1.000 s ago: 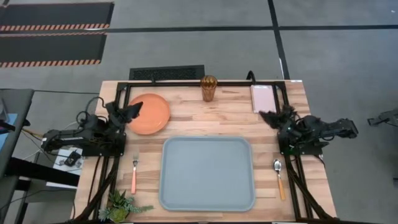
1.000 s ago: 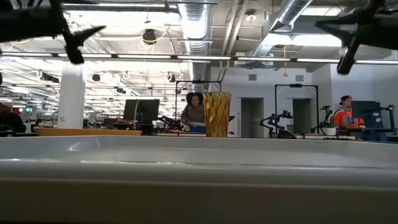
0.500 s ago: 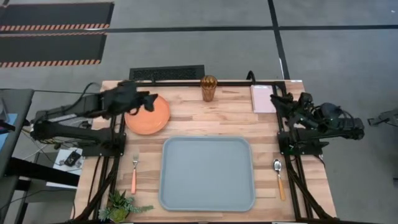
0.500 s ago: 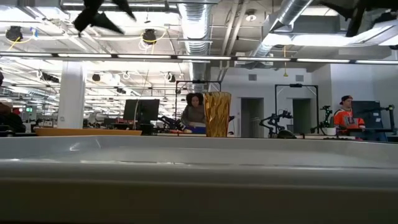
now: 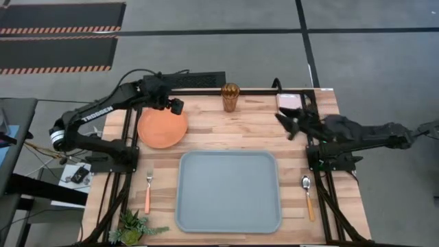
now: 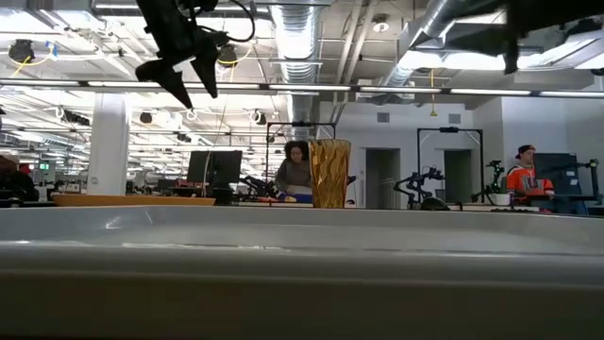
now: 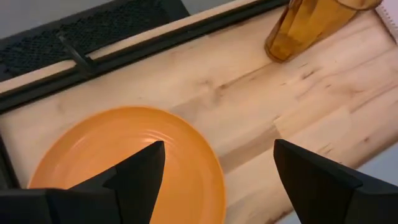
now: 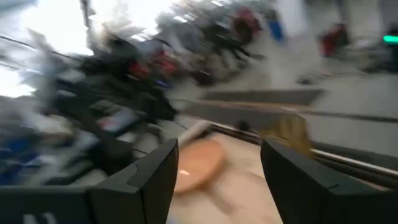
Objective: Pick and place plate/cup/fork/spoon on tray
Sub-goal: Put the brown cup on the blue serving tray
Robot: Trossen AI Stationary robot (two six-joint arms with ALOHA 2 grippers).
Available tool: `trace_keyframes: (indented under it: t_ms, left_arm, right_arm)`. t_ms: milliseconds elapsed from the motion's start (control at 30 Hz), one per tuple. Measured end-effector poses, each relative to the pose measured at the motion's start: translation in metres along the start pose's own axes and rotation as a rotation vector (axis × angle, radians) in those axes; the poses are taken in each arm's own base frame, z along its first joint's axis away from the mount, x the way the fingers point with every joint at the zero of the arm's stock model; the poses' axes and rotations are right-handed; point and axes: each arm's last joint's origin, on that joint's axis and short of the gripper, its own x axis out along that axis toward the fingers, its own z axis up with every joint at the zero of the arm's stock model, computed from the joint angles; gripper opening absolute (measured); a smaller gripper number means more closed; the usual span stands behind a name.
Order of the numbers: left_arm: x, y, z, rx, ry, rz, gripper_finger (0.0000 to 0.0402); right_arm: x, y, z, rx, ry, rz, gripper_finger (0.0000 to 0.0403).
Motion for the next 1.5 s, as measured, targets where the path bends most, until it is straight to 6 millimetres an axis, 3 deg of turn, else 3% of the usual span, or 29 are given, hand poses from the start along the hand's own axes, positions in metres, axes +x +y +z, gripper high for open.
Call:
trace_keyframes:
  t_ms: [200,367,500,700,1000,1500]
  left_arm:
    - [-0.002,0.007,0.005,-0.005,-0.026,-0.002,0.0288]
    - [0.0,0.009,0.011,0.005,-0.028,-0.074,0.0289]
    - [0.005,0.006,0.019,0.011,-0.032,-0.189,0.0295]
    - [0.012,0.0,0.025,0.022,-0.043,-0.286,0.0298]
    - [0.021,-0.004,0.033,0.016,-0.074,-0.329,0.0298]
    - [0.04,-0.006,0.037,-0.008,-0.041,-0.321,0.0298]
  right_arm:
    - [0.063,0.015,0.017,-0.064,0.161,-0.209,0.0248]
    - [0.117,0.014,0.032,-0.158,0.359,-0.378,0.0263]
    - [0.138,0.008,0.047,-0.192,0.447,-0.402,0.0267]
    - [0.147,-0.007,0.075,-0.13,0.379,-0.419,0.0268]
    - [0.148,-0.031,0.083,-0.023,0.38,-0.499,0.0268]
    - [0.195,-0.048,0.039,0.06,0.5,-0.507,0.0268]
